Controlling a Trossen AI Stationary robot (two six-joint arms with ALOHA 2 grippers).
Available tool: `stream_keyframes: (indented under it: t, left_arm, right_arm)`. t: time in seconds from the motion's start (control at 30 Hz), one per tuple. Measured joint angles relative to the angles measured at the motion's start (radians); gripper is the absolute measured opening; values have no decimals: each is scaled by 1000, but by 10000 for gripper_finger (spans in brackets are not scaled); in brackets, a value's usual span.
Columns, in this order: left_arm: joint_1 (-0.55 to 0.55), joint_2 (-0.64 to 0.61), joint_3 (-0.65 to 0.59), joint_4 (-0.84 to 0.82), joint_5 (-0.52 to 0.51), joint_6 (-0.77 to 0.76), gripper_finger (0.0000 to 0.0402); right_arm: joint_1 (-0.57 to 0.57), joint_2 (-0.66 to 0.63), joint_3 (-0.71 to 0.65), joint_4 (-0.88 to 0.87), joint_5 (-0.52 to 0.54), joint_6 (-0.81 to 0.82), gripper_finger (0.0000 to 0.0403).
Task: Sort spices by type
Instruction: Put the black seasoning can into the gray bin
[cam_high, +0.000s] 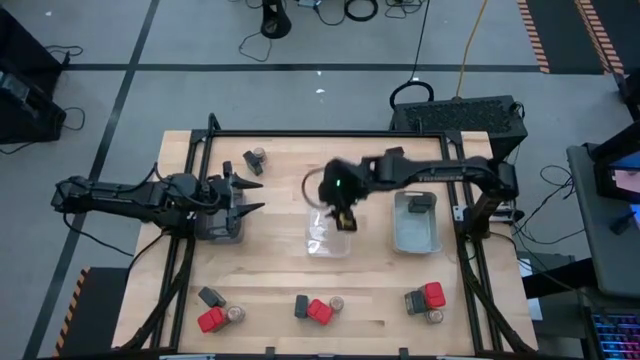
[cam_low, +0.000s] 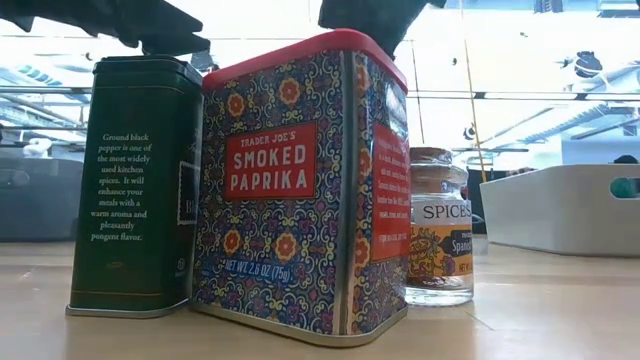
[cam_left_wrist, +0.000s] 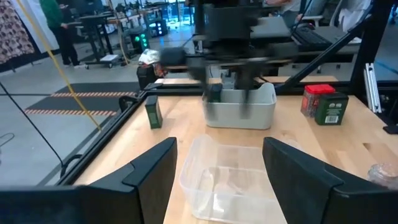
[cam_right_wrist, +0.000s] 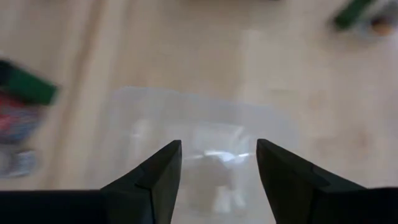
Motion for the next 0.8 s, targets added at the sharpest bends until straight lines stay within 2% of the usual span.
stream_keyframes:
  t: [0.13,0.2,0.3,0.43,0.63,0.8]
  left_arm:
    - [0,0,0,-8,-2,0,241]
    - [0,0,0,-8,-2,-1,241]
    - [0,0,0,-8,-2,-22,241]
    - [0,0,0,-7,-2,-26,241]
    - [0,0,0,-6,-2,-35,241]
    - [0,0,0,-6,-2,-75,241]
  right_arm:
    - [117,10,38,-29,-1,134,190]
    - [176,10,49,-52,-12,151,190]
    - [263,9,61,-143,-23,166,190]
    - [362,8,63,-246,-25,317,190]
    - [452,7,63,-349,-22,612,190]
    - [482,7,63,-335,-14,672,190]
